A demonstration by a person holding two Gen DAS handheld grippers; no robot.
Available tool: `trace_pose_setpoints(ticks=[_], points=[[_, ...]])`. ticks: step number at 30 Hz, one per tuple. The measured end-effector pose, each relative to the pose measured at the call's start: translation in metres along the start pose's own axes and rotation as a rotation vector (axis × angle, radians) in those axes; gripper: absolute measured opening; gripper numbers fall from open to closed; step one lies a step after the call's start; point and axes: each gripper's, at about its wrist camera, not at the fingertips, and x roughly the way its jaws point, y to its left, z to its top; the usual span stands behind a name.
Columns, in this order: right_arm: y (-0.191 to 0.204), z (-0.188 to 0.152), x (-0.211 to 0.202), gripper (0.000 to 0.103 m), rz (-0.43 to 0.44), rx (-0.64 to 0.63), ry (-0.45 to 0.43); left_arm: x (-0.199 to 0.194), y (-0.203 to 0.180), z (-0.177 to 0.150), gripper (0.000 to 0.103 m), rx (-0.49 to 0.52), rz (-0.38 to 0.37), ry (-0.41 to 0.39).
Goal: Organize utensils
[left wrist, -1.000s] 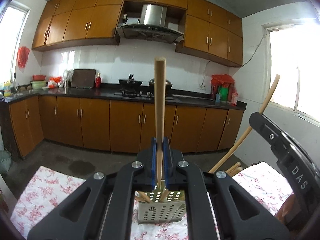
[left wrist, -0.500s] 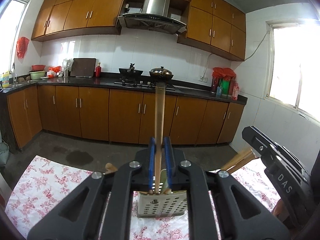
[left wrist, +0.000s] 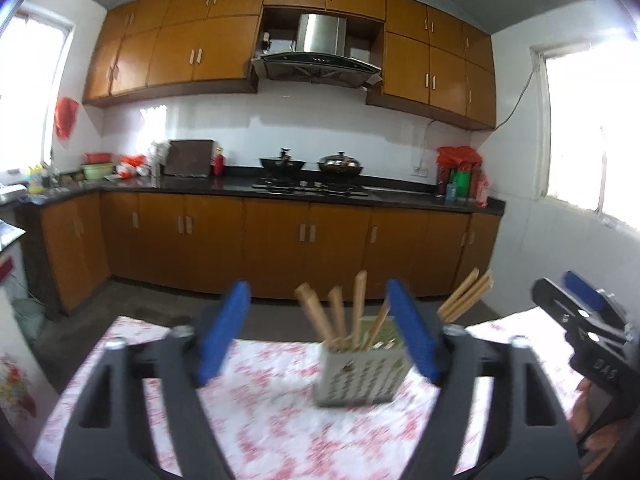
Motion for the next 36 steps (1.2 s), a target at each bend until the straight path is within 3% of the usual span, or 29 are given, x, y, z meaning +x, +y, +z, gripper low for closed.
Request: trace_pose_setpoints(ticks=[2,5,10,19,28,36], points=[[0.004,-0.010,-0.009,0.101,-0.034,-0.026,0.013,-0.020,0.002,-0.015,0.096,0.030,0.035,-0.014],[0.012,-0.028,-0.026,0.101,-0.120,-0.064,-0.006,-0.044,0.003,-0.036,0.099,0.064,0.088,-0.023],[0.023,-0.053,-0.035,0.101,-0.091,-0.093,0.094,-0.067,0.005,-0.069,0.099,0.078,0.168,-0.007],[0.034,-0.091,-0.046,0.101,-0.071,-0.107,0.193,-0.080,0.005,-0.102,0.099,0.068,0.141,0.048],[0.021,-0.115,-0.048,0.101,-0.066,-0.025,0.280,-0.076,0.000,-0.131,0.099,0.064,0.146,0.126],[0.024,-0.121,-0.052,0.101,-0.059,-0.027,0.297,-0.072,0.000,-0.137,0.099,0.057,0.143,0.157]])
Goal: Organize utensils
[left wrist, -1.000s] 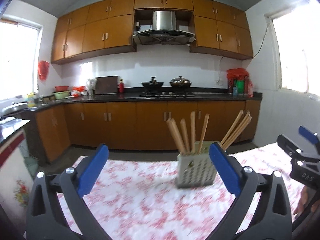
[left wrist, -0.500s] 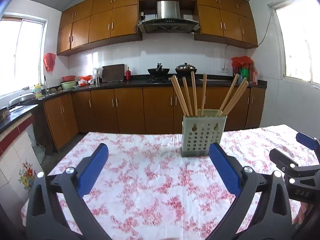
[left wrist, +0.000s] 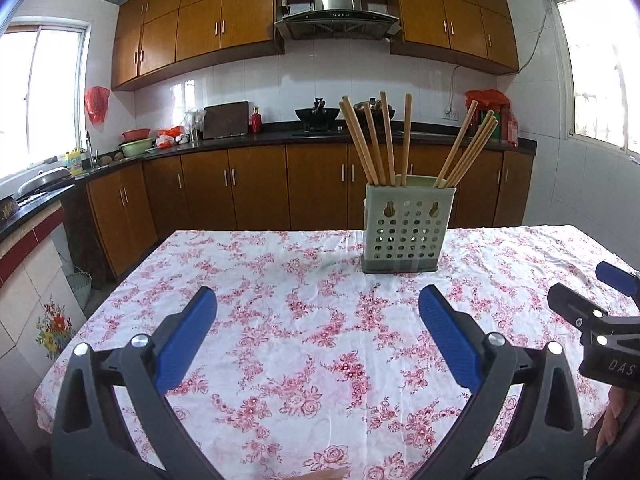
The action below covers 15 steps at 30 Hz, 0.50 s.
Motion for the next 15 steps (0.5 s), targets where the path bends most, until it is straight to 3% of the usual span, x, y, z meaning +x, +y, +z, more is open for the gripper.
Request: trace_pose_setpoints(ticks=[15], points=[[-0.0053,-0.0011,0.0022,0.101,-0.009,0.017,0.017,0.0073,-0.0014,-0.0035,0.099,-0.010,-0.019,0.027]])
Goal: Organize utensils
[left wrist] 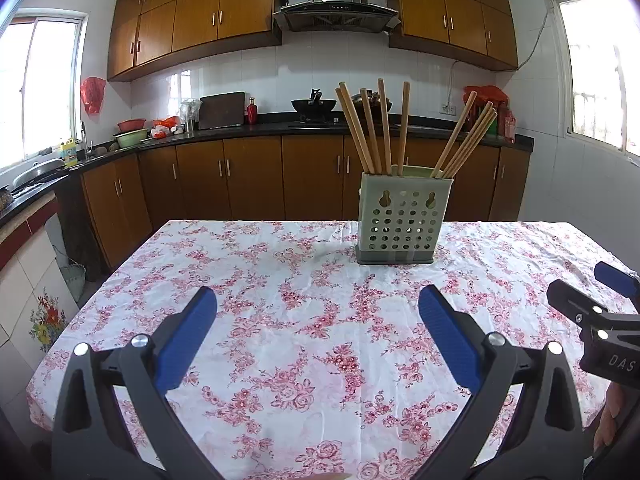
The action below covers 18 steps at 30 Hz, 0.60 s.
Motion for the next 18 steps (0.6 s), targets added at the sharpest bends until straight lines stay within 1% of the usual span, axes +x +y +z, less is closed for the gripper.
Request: trace_pose_setpoints(ticks=[18], points=[[0.0008,0.0000,0.0004,0.101,-0.001,0.000,0.000,0.0019,-0.0027,-0.0012,0.099,0.003,-0.013,0.009]])
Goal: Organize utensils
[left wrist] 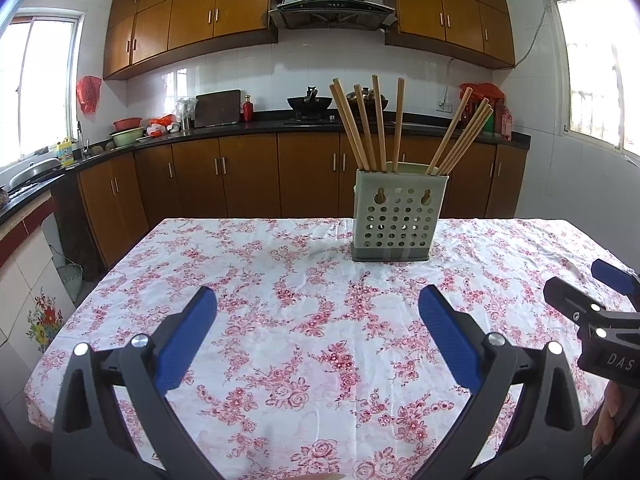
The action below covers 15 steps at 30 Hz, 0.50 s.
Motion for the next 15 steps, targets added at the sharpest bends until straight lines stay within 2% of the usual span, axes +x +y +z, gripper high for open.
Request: trace_pose_setpoints(ticks=[15], points=[[-0.0012,0.0002,0.0000,0.101,0.000,0.001,0.000,0.0003,0.0013,-0.0002,0.099,-0.001,0.000,0.000]])
